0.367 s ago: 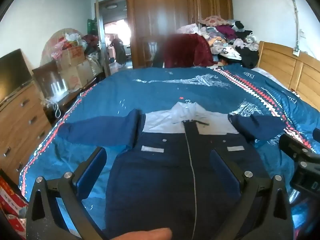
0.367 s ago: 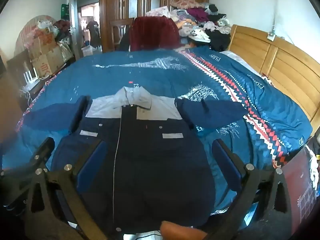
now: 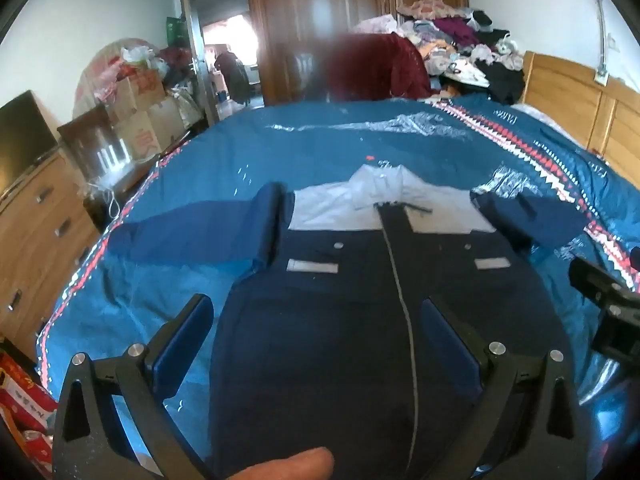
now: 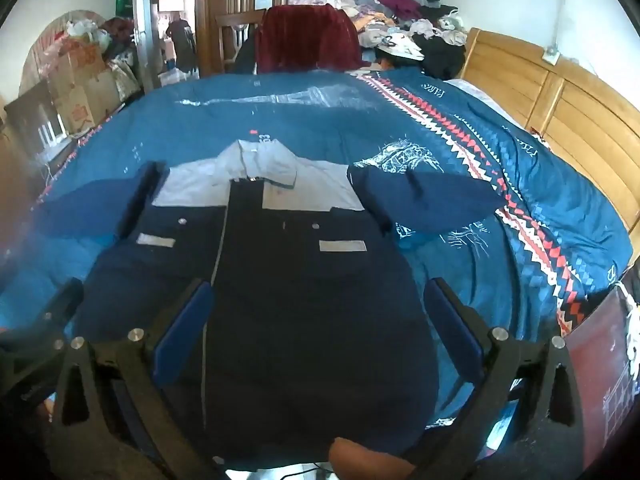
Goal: Fold large clothes
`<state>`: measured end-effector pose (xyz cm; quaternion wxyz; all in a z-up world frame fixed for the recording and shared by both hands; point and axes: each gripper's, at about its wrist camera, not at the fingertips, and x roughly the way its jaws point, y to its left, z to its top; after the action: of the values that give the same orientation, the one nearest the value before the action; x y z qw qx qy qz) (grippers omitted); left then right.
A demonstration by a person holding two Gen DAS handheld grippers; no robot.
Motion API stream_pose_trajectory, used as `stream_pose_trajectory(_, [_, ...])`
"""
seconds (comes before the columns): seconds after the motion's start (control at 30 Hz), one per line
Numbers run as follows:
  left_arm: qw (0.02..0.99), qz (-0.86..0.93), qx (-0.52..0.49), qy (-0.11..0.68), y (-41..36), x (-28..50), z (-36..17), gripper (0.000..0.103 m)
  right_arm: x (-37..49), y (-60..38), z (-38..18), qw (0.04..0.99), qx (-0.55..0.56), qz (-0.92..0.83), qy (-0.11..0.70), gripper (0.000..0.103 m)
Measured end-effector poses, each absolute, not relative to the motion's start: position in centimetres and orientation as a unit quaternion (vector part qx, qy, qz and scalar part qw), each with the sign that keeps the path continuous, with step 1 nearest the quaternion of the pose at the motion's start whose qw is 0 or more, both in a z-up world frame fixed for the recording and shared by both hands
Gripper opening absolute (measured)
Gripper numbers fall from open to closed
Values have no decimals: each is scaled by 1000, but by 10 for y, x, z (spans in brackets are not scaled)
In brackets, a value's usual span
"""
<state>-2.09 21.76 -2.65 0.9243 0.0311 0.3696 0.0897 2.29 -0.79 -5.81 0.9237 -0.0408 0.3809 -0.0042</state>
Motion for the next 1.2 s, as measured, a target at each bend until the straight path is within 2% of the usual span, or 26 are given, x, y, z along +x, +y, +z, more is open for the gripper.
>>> stream_pose_trajectory(0.27, [931,108,36,348,215,-30,-40,103,38,-5,-89,906,-57,24,418,103])
stream_pose_trajectory(0.43, [943,122,27,308,208,-40,-25,103,19,-9,-72,920,-67,46,382,103])
stream_pose_trajectory(0.53, [949,130,41,283,199,-43,-6,103,6,-10,-32,942,-84,47,322,103])
stream_pose_trajectory(0.63, [962,141,48,230,194,-49,36,103,-9,-8,36,967,-99,54,228,103])
stream_pose_trajectory(0.73, [976,162,45,141,195,-66,110,103,-37,-4,112,986,-103,65,116,103])
stream_pose_trajectory(0.77, [980,169,40,100,197,-78,140,103,-58,-4,146,991,-103,64,55,103])
stream_pose_trajectory(0.9, [973,210,13,-93,204,-148,247,103,-127,-15,202,985,-88,33,-146,103])
stream_pose_trajectory(0.97, [959,239,5,-152,209,-181,271,103,-148,-28,203,979,-76,49,-184,103])
stream_pose_trajectory(1.07, [943,259,-9,-211,217,-224,283,103,-164,-40,191,977,-73,9,-201,103])
stream_pose_trajectory(1.2, [933,297,1,-203,221,-250,270,103,-159,-54,164,982,-85,-14,-170,103])
